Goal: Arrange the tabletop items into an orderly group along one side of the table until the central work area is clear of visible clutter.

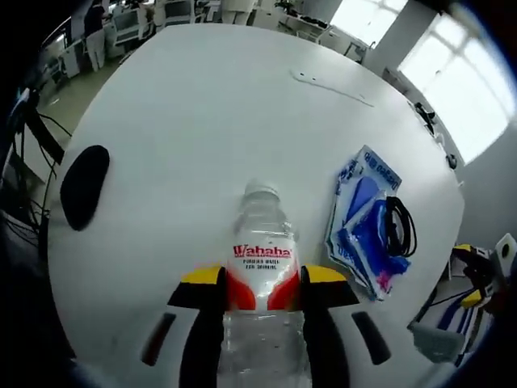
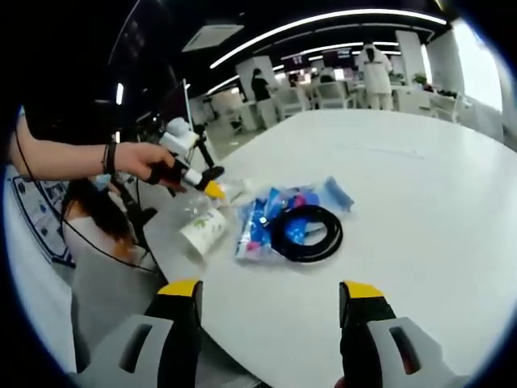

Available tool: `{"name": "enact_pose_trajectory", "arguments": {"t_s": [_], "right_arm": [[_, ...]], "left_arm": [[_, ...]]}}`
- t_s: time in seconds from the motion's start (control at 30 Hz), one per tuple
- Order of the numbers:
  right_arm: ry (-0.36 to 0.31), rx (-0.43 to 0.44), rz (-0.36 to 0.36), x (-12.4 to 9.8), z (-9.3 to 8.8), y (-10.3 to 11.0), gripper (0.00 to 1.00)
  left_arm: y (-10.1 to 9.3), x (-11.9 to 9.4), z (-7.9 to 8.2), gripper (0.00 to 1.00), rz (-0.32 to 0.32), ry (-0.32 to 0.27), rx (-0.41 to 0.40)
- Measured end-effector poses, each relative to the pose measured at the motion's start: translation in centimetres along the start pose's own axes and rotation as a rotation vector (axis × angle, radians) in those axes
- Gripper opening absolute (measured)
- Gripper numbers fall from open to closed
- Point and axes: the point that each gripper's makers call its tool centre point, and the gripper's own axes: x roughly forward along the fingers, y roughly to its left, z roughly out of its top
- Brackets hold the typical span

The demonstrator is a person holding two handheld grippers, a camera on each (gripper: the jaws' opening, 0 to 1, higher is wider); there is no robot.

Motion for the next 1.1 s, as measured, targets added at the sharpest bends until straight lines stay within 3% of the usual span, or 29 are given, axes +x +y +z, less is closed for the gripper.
{"name": "enact_pose_trajectory", "arguments": {"t_s": [0.6, 0.73, 1.1], "right_arm": [[-0.002, 0.009, -0.01, -0.3, -0.3, -0.1, 0.7], [0.003, 0.008, -0.009, -0.3, -0.5, -0.1, 0.7], [0.019, 0.008, -0.001, -0.1, -0.9, 0.3, 0.7]], "left_arm": [[0.5, 1.0, -1.1, 0.37, 0.018, 0.035, 0.001], [0.5, 1.0, -1.3, 0.38, 0.02, 0.066, 0.013], [0.5, 2.5, 0.1, 0.47, 0.008, 0.11, 0.012]]}}
